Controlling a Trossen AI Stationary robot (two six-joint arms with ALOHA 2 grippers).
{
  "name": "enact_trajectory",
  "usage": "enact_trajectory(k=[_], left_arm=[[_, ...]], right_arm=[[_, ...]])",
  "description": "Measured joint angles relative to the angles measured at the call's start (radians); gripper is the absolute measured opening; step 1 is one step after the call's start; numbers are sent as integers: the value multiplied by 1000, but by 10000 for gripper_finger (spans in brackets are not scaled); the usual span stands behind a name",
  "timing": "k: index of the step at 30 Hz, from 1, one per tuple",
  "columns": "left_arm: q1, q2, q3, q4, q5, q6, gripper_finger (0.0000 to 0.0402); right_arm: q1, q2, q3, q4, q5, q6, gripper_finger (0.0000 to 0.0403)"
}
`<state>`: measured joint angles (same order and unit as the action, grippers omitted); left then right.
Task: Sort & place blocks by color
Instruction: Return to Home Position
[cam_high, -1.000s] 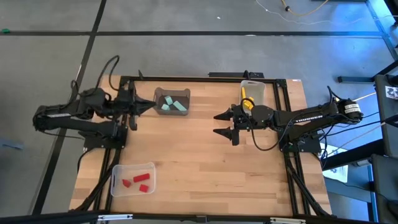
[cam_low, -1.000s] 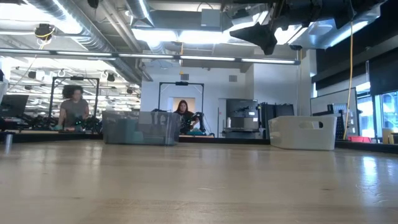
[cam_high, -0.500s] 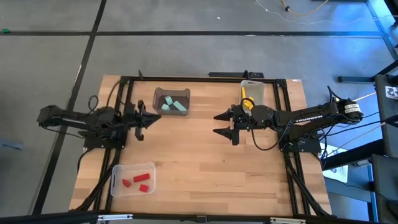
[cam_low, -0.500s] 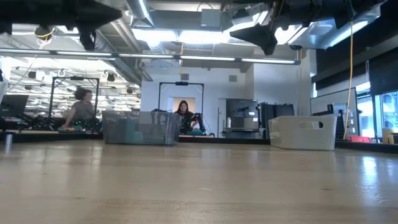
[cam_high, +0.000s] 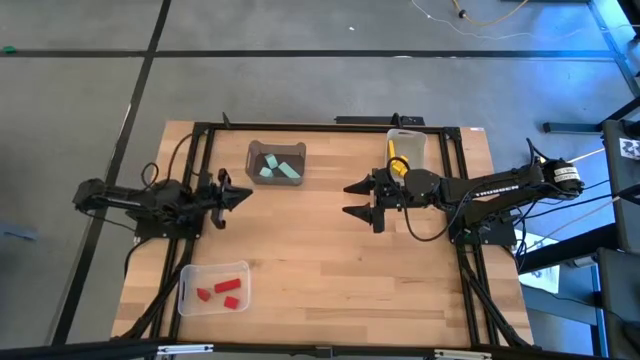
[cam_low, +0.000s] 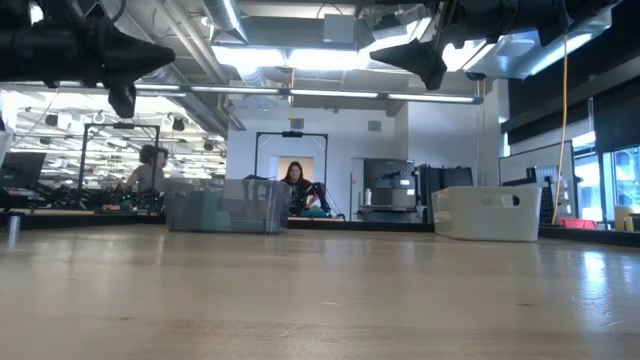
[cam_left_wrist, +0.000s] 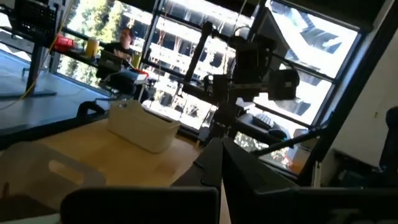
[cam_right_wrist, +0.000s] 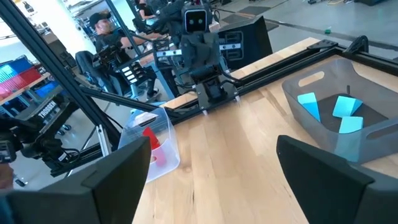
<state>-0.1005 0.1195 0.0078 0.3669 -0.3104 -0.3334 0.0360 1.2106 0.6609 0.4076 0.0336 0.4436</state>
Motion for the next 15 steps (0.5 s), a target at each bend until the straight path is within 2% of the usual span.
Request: enact_trajectory(k=[5, 8, 15], left_arm=[[0, -55, 0, -149, 135, -1, 0], [0, -68, 0, -175, 197, -22, 0], [0, -69, 0, -175, 170, -15, 0]], right_arm=[[0, 0, 0, -1, 0, 53, 349], [0, 0, 0, -1, -1, 80, 349], [0, 0, 0, -1, -9, 80, 349]])
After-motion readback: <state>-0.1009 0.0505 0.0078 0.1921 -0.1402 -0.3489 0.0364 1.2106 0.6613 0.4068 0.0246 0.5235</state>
